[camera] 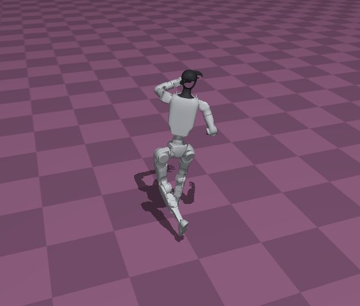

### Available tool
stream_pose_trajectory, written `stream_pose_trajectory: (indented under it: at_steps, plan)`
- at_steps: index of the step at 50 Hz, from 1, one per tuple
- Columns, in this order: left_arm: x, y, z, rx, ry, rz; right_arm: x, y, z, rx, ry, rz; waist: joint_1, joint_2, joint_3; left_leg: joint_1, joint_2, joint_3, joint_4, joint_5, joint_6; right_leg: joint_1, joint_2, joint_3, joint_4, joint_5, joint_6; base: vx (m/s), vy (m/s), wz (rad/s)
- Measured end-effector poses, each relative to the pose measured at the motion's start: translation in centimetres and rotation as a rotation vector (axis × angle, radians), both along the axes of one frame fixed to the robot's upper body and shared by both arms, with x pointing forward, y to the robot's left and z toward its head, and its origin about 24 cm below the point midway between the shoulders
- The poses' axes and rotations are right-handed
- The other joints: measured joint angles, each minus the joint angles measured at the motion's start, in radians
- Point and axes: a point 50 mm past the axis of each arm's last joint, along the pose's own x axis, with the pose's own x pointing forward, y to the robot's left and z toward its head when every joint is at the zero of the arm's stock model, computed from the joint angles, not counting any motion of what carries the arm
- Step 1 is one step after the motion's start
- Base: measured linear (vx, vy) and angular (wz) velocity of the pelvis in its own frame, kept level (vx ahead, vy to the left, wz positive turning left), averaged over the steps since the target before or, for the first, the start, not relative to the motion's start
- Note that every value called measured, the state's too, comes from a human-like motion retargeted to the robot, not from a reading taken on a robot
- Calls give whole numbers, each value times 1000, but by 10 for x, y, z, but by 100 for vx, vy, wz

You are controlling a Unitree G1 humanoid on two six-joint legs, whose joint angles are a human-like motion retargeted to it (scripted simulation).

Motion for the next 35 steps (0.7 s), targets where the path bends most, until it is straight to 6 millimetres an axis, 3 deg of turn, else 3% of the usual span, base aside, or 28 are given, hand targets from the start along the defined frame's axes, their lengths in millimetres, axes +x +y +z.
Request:
stream_pose_trajectory:
  at_steps: [2,4,5,7,8,10,12,14,18,20,22,26,30,35]
  plan:
    - [-2,-3,-14,58,31,-18,11,16,13,-121,-99,19,95,-53,2,-76,151,71,167,-54,30,37,98,103,0,-18,-4,56,-58,-291]
    - [1,-3,-32,172,83,4,18,33,28,-127,-156,141,172,-111,2,-138,257,144,258,-142,156,79,139,220,-19,-14,27,51,-29,-306]
    - [4,-1,-41,232,109,26,20,39,36,-135,-190,195,207,-135,1,-167,297,165,283,-184,211,102,158,280,-33,-12,42,50,-17,-307]
    - [16,10,-65,376,209,107,17,41,50,-132,-229,269,260,-175,-11,-225,305,139,269,-245,259,158,186,399,-71,-5,79,49,-10,-309]
    - [25,19,-78,446,282,159,14,40,54,-125,-234,288,282,-192,-21,-252,285,106,240,-269,263,187,197,460,-91,0,101,47,-4,-315]
    - [41,42,-101,551,458,269,5,35,52,-101,-214,276,311,-202,-32,-292,223,-5,161,-294,237,309,235,576,-236,39,48,45,0,-323]
    - [54,64,-123,614,628,364,-3,27,44,-88,-158,247,344,-222,-46,-304,133,-118,63,-281,192,355,240,704,-246,47,85,42,5,-347]
    - [61,75,-132,618,720,406,-9,14,34,-96,-75,241,361,-226,-46,-308,68,-219,-8,-264,152,401,247,821,-249,49,109,37,9,-328]
    - [58,64,-113,352,650,280,-9,-10,42,-175,-182,11,327,-197,-7,-320,36,-308,-61,-272,110,492,270,1002,-235,31,93,30,12,-268]
    - [55,54,-96,162,614,185,2,-19,56,-199,-233,-19,311,-166,7,-366,44,-315,-57,-298,111,425,330,1066,-56,-30,145,24,14,-252]
    - [47,53,-86,-30,651,66,1,-18,60,-200,-267,-46,271,-145,13,-356,31,-328,-125,-278,79,503,318,1162,-156,11,58,24,12,-226]
    - [31,61,-81,-331,694,-118,9,-12,71,-190,-327,-45,259,-94,27,-362,52,-278,-313,-255,89,498,349,1313,-101,34,84,24,12,-251]
    - [11,85,-103,-484,714,-169,16,-1,70,-141,-339,-24,307,-35,57,-318,109,-207,-627,-250,124,498,370,1428,-90,60,121,26,10,-281]
    - [-16,145,-170,-547,846,70,25,21,59,-138,-311,59,415,-5,97,-258,183,-145,-939,-243,129,505,385,1365,-80,29,118,30,6,-284]
